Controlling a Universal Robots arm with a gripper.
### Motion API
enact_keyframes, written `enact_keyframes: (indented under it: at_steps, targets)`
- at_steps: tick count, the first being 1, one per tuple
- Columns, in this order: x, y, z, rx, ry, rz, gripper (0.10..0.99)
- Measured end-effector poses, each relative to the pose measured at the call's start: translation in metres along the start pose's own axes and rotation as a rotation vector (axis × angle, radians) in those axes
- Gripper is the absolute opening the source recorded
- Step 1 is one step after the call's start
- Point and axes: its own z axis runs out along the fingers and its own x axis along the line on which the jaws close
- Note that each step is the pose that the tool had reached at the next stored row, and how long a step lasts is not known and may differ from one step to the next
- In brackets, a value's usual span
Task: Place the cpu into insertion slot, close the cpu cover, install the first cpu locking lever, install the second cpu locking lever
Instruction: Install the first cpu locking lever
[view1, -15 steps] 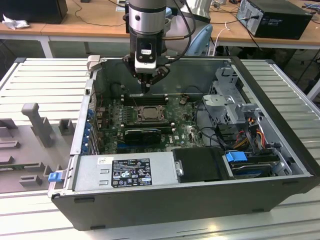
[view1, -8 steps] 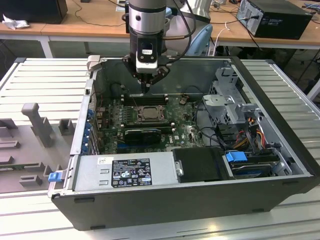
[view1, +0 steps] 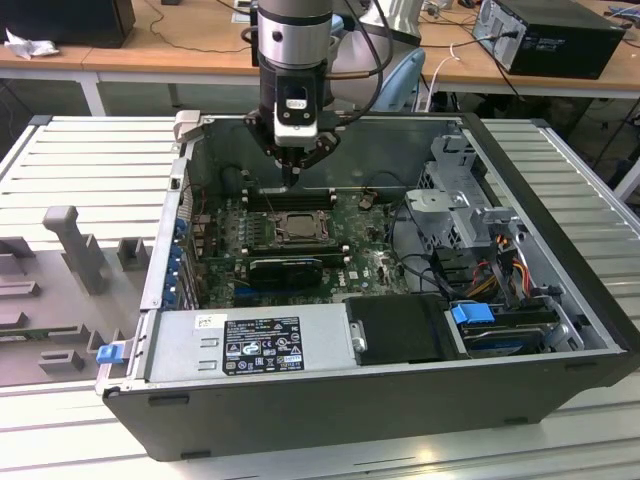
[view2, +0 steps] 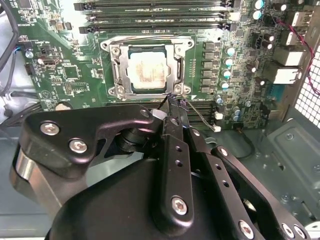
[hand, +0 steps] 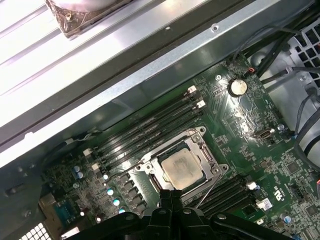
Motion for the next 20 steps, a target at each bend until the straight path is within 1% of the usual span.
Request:
enact_keyframes:
  at_steps: [20]
  targets:
    - [0.0000, 0.0000, 0.0000, 0.002, 0.0027, -0.086, 0.106]
